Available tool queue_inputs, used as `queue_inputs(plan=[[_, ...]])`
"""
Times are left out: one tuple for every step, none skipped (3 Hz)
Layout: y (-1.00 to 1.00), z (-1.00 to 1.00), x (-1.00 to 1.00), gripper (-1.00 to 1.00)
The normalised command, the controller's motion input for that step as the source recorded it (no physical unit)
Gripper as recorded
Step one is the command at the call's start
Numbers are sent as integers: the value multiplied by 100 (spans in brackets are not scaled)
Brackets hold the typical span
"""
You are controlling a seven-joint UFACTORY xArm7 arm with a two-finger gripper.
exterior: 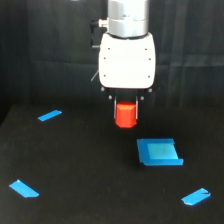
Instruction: Pick up the red object from the table
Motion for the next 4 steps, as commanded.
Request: queue_inputs(plan=[[-6,12,5,-96],[1,9,7,-96],[-6,10,15,-92],[-1,0,1,-100]])
